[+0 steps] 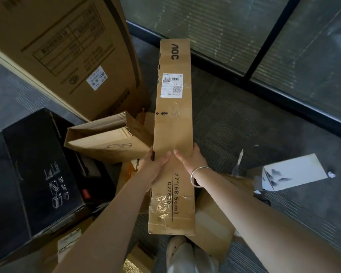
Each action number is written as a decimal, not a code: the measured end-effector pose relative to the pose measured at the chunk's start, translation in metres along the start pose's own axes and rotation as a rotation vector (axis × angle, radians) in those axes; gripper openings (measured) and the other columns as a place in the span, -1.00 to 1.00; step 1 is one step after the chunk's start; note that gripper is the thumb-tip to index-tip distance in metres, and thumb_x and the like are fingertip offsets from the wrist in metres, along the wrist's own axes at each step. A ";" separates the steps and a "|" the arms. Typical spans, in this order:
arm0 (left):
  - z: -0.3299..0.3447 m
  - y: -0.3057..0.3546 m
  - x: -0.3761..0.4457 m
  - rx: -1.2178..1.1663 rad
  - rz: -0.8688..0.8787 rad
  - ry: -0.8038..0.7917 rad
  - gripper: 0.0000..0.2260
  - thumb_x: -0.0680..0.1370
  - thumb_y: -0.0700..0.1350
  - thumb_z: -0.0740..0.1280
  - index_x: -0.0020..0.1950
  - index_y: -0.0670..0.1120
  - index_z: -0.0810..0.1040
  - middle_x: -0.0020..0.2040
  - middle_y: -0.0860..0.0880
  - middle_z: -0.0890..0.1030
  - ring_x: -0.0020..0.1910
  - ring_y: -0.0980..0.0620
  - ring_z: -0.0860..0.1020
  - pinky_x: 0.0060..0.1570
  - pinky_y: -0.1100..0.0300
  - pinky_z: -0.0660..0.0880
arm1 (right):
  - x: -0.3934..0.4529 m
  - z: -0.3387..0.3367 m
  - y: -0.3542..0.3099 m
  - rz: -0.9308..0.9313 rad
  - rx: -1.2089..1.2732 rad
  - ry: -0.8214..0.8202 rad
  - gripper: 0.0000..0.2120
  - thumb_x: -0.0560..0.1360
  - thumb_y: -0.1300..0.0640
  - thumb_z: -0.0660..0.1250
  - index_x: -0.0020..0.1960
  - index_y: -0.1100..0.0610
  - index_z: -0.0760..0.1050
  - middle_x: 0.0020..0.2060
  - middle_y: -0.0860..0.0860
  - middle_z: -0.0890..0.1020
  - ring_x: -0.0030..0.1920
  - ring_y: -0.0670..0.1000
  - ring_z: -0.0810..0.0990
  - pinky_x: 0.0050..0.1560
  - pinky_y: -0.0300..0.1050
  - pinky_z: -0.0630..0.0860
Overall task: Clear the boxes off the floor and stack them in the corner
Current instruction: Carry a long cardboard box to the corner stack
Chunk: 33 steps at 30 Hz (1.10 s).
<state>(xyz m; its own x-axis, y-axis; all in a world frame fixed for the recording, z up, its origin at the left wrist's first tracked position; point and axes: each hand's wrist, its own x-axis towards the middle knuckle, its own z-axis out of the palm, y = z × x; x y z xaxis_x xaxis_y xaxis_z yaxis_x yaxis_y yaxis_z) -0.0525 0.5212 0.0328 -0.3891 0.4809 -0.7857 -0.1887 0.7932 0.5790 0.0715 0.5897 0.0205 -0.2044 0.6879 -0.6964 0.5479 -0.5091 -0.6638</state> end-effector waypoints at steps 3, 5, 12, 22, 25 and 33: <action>0.001 -0.004 0.000 -0.091 0.010 -0.037 -0.27 0.40 0.18 0.48 0.49 0.19 0.23 0.13 -0.06 0.62 0.00 -0.10 0.64 -0.02 -0.10 0.61 | 0.000 0.001 0.004 -0.028 -0.003 -0.011 -0.21 0.49 -0.12 0.36 0.56 0.04 0.03 0.30 0.06 0.51 0.22 0.10 0.54 0.17 -0.05 0.47; 0.001 -0.004 -0.002 -0.096 0.017 -0.050 -0.27 0.40 0.16 0.48 0.50 0.22 0.22 0.16 -0.06 0.61 0.02 -0.10 0.64 0.03 -0.15 0.59 | -0.002 -0.002 0.005 -0.048 0.000 -0.004 -0.24 0.49 -0.11 0.37 0.55 0.04 0.08 0.29 0.05 0.52 0.21 0.08 0.55 0.15 -0.07 0.47; -0.009 0.024 -0.035 -0.143 0.091 -0.121 -0.37 0.46 0.09 0.45 0.46 0.19 0.25 0.07 -0.10 0.67 -0.02 -0.14 0.68 -0.01 -0.16 0.61 | -0.031 -0.022 -0.024 -0.099 -0.032 0.056 -0.44 0.46 -0.20 0.34 0.38 0.00 0.35 0.10 0.00 0.62 0.07 0.06 0.61 0.16 0.08 0.53; -0.039 0.101 -0.152 -0.172 0.091 -0.302 -0.64 0.52 0.05 0.40 0.28 0.22 0.39 0.02 -0.21 0.68 -0.05 -0.20 0.68 -0.15 -0.07 0.62 | -0.126 -0.067 -0.096 -0.100 -0.160 0.077 -0.47 0.42 -0.37 0.24 0.22 -0.04 0.45 -0.04 -0.07 0.64 -0.04 -0.02 0.63 0.08 0.02 0.57; -0.045 0.121 -0.192 -0.173 0.110 -0.304 -0.58 0.51 0.06 0.41 0.32 0.20 0.37 0.03 -0.21 0.68 -0.04 -0.20 0.68 -0.11 -0.10 0.62 | -0.166 -0.086 -0.123 -0.109 -0.121 0.085 -0.52 0.46 -0.30 0.26 0.24 -0.03 0.46 -0.02 -0.07 0.64 -0.04 -0.03 0.63 0.06 -0.03 0.57; -0.047 0.163 -0.311 -0.147 0.213 -0.295 -0.63 0.52 0.06 0.40 0.28 0.16 0.39 0.01 -0.14 0.68 -0.07 -0.13 0.69 -0.21 -0.02 0.61 | -0.287 -0.142 -0.178 -0.202 -0.144 0.166 -0.54 0.48 -0.29 0.25 0.27 -0.05 0.45 -0.10 -0.08 0.61 -0.22 -0.11 0.55 -0.24 -0.17 0.44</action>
<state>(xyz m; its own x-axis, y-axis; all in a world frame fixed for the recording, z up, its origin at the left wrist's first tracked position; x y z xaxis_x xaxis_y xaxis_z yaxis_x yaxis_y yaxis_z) -0.0045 0.4835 0.3816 -0.1616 0.7327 -0.6610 -0.2670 0.6124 0.7441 0.1476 0.5568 0.3770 -0.1920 0.8489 -0.4924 0.6218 -0.2830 -0.7303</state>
